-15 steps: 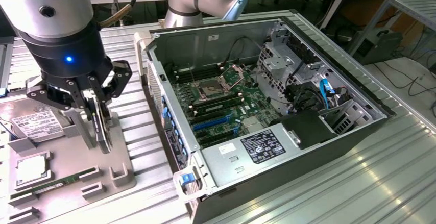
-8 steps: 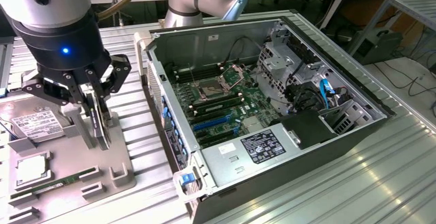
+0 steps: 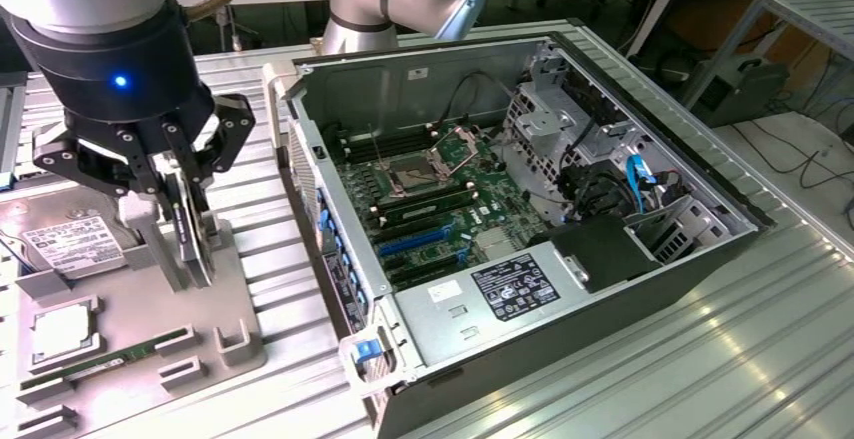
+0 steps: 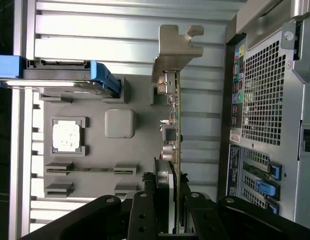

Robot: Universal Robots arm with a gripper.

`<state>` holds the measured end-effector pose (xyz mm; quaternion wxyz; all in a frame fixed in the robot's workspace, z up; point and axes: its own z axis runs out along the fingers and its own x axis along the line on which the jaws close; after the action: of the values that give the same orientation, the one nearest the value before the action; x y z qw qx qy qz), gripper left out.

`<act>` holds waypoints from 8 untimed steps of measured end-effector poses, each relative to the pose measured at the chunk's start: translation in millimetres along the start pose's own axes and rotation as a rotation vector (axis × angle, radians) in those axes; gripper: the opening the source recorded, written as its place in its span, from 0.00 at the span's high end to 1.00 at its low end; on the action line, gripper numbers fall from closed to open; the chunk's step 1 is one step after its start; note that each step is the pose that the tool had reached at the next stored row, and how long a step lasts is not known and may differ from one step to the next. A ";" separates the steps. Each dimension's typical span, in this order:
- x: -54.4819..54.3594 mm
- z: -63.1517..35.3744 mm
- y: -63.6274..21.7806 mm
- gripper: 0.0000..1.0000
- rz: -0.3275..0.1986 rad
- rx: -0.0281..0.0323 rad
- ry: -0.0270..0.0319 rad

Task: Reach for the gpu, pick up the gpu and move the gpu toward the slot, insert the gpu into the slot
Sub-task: 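Pick up the gpu and move the gpu toward the slot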

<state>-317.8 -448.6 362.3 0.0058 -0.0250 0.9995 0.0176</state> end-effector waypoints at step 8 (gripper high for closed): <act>-0.4 -22.2 0.8 0.72 0.000 0.0002 0.0001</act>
<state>-317.7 -448.6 384.5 0.0058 -0.0250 0.9995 0.0175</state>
